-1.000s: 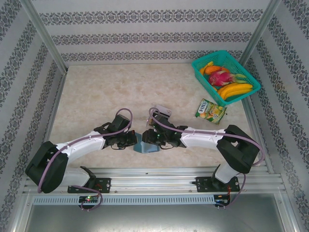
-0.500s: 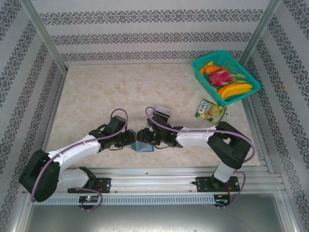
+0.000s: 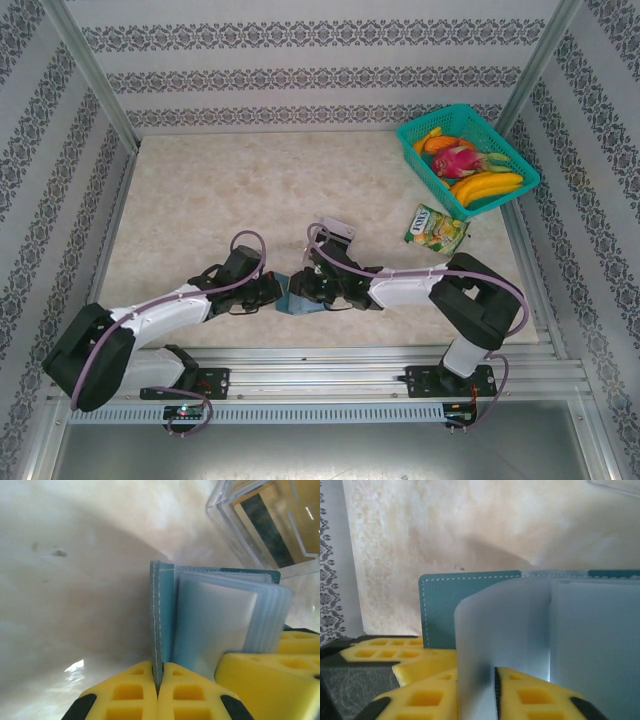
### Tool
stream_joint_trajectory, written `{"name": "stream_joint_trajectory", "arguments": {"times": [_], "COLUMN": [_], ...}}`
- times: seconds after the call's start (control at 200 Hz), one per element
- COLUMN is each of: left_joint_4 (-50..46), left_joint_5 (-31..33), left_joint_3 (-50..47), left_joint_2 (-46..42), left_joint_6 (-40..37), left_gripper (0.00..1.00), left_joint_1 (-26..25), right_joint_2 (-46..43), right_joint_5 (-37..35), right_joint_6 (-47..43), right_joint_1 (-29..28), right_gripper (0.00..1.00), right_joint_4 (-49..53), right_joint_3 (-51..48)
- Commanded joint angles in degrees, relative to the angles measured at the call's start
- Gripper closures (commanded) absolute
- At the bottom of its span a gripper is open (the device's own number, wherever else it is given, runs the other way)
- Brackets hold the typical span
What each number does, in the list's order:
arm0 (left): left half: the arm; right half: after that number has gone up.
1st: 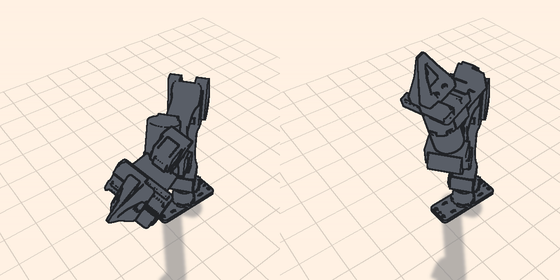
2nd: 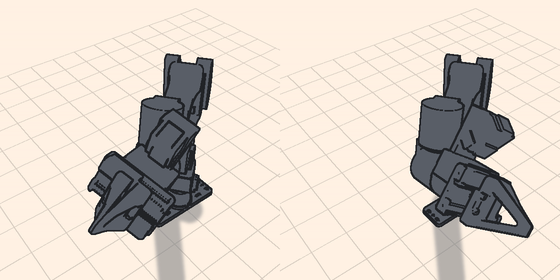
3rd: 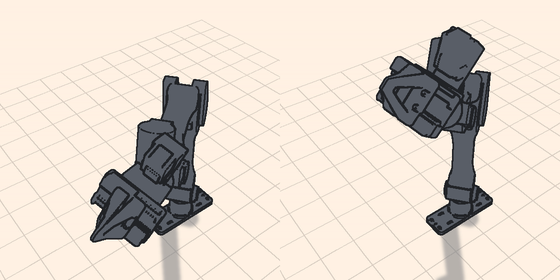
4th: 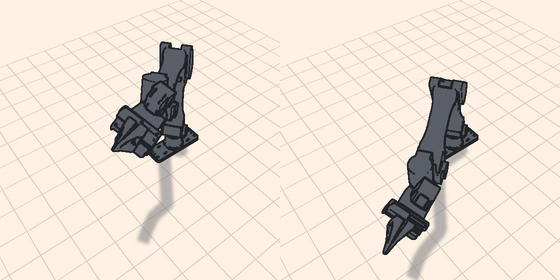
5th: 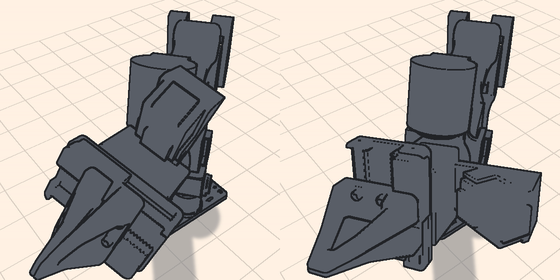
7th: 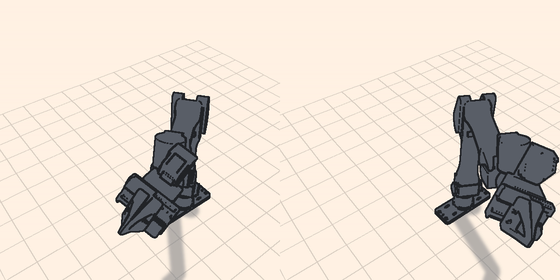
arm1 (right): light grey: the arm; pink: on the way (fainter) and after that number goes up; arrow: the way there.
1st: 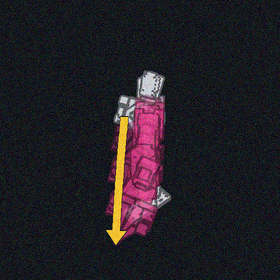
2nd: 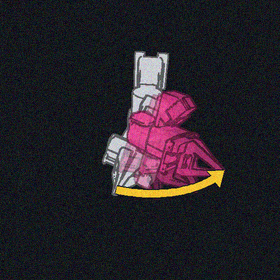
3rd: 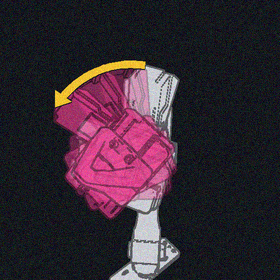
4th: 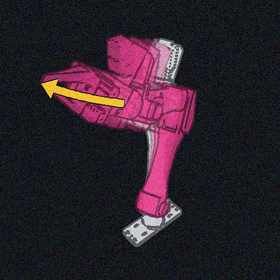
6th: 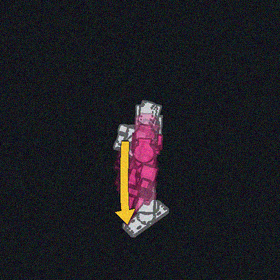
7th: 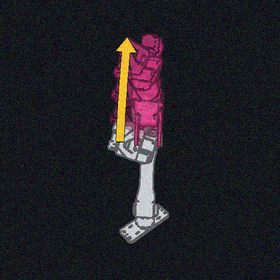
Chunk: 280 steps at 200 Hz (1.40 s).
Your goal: Put the credit cards into the card holder
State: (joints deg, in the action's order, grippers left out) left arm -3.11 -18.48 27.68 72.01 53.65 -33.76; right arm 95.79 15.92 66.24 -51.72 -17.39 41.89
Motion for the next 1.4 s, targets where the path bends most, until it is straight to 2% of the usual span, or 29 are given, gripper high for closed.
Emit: {"name": "stream_joint_trajectory", "arguments": {"times": [0.0,0.1,0.23,0.385,0.515,0.689,0.774,0.929,1.029,1.124,1.199,1.394], "left_joint_4": [5.29,0.11,-3.40,-1.19,-2.30,-8.64,-11.28,-11.06,-10.79,-12.00,-13.10,-18.85], "left_joint_5": [-2.95,-0.28,1.71,0.18,0.58,5.33,7.17,6.33,5.35,5.68,6.58,10.90], "left_joint_3": [-0.48,1.47,1.72,0.77,1.46,2.19,2.38,2.78,3.32,3.54,3.54,4.62], "left_joint_2": [1.89,1.33,0.81,2.57,4.20,3.50,2.93,4.58,5.85,6.04,5.86,2.68], "left_joint_6": [2.44,0.47,-1.00,-0.56,-1.30,-3.46,-4.88,-6.33,-7.24,-7.98,-8.29,-8.94], "left_gripper": [1.00,1.00,1.00,1.00,1.00,1.00,0.99,0.94,0.90,0.90,0.81,0.72], "left_joint_1": [-0.52,-0.48,-0.37,-0.34,-0.34,-0.34,-0.34,-0.26,-0.26,-0.30,-0.30,-0.26], "right_joint_2": [-3.90,-7.75,-11.29,-10.04,-6.26,-1.43,-1.30,0.01,1.64,2.11,1.36,1.77], "right_joint_5": [-1.86,-5.96,-13.70,-8.61,-9.93,-21.79,-22.25,-20.89,-20.05,-22.24,-23.19,-22.90], "right_joint_6": [-0.73,-2.92,-8.58,-11.63,-13.32,-13.76,-12.78,-13.24,-13.77,-13.69,-13.64,-13.86], "right_joint_1": [1.13,2.17,3.49,4.01,3.03,0.61,1.42,2.07,1.16,-0.05,-0.16,0.67], "right_gripper": [0.69,0.64,0.64,0.67,0.75,0.81,0.81,0.81,0.81,0.82,0.83,0.84], "right_joint_4": [1.87,9.04,26.25,24.38,28.18,43.14,42.42,41.66,41.51,43.93,44.60,45.73], "right_joint_3": [-1.51,-2.25,0.67,1.01,4.43,10.50,8.41,6.87,7.70,9.27,9.75,10.14]}}
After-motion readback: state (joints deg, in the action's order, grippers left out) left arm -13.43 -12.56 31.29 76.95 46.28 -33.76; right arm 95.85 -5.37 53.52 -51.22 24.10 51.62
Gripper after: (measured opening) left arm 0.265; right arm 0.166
